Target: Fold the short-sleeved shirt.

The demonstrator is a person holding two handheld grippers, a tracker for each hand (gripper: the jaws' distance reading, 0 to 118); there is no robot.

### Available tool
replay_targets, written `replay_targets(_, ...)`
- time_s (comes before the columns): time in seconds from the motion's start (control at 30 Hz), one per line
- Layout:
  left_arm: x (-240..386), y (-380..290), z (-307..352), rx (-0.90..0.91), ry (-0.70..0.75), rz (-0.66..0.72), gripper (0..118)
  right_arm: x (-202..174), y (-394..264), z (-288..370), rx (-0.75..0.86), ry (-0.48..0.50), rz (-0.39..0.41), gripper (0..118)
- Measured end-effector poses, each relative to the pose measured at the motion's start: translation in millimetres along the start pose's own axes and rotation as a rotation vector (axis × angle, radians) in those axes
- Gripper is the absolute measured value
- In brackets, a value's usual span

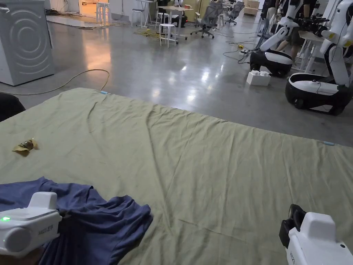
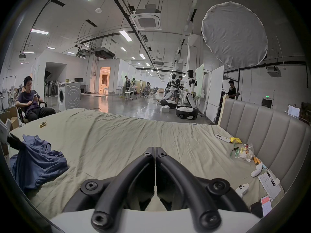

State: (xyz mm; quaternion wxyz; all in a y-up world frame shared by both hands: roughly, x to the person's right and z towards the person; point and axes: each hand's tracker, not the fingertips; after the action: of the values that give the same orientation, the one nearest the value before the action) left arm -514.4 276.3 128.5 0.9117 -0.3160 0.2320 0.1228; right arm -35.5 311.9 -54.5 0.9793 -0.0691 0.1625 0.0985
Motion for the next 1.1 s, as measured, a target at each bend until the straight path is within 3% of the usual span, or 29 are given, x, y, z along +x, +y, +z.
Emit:
replay_targets(0.27, 47.0, 71.3, 35.5, 0.193, -0.096, -0.031, 6, 13.2, 8.0, 7.4, 0.028, -0.016, -0.019, 1)
replay_targets(0.67, 189.7, 146.6, 73.8, 0.367, -0.311, -0.176, 6, 56.6, 21.2, 28.9, 0.089, -0.094, -0.065, 1)
replay_targets(0.87, 278.0, 151.4, 77.0, 0.371, -0.451, -0.226, 6, 88.5, 17.8, 43.2, 0.099, -0.151, -0.083, 1)
replay_targets(1.1, 387.2, 105.0, 72.5, 0.301, -0.628, -0.341, 6, 124.1, 4.9, 57.8, 0.067, -0.214, -0.097, 1)
